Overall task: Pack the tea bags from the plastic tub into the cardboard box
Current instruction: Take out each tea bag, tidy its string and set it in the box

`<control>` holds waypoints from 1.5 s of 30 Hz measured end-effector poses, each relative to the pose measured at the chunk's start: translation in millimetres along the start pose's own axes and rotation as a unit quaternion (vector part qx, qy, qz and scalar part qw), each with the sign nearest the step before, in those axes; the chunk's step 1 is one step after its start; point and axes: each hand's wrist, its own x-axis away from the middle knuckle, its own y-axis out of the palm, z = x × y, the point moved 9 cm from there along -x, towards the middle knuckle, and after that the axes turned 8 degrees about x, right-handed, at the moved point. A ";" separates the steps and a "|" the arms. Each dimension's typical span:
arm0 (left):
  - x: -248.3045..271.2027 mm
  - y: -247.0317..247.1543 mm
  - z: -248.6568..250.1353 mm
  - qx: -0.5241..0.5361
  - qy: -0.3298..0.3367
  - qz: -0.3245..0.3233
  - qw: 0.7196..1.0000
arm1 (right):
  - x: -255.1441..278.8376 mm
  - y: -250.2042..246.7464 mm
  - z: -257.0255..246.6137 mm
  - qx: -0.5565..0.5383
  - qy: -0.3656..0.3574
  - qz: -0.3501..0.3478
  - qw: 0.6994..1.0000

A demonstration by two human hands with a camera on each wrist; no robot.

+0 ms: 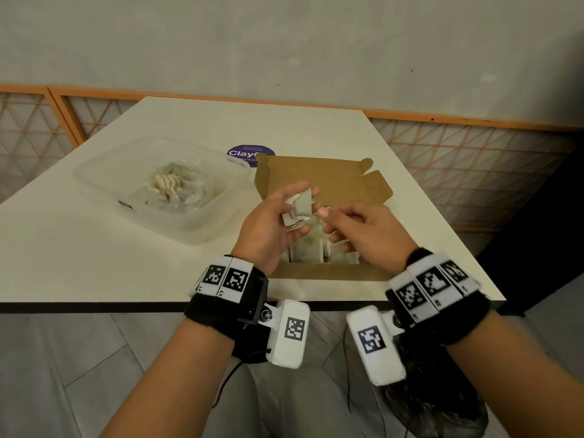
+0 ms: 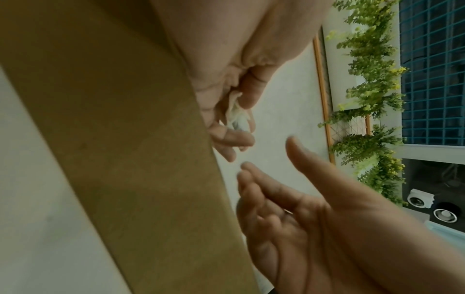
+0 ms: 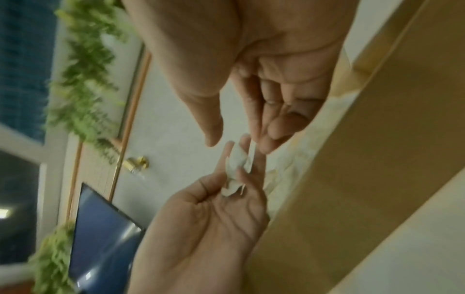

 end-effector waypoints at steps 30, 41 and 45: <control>15.1 -36.4 47.5 -0.082 0.159 0.146 0.973 | -28.5 -37.8 -26.3 -0.004 -0.049 0.019 0.999; 16.9 -72.6 -0.3 0.008 0.072 0.198 0.978 | -33.1 19.8 -8.7 0.084 0.019 -0.156 0.984; 15.4 -74.8 -2.0 0.018 0.070 0.192 0.979 | -31.0 9.7 -9.2 0.109 0.031 -0.175 0.978</control>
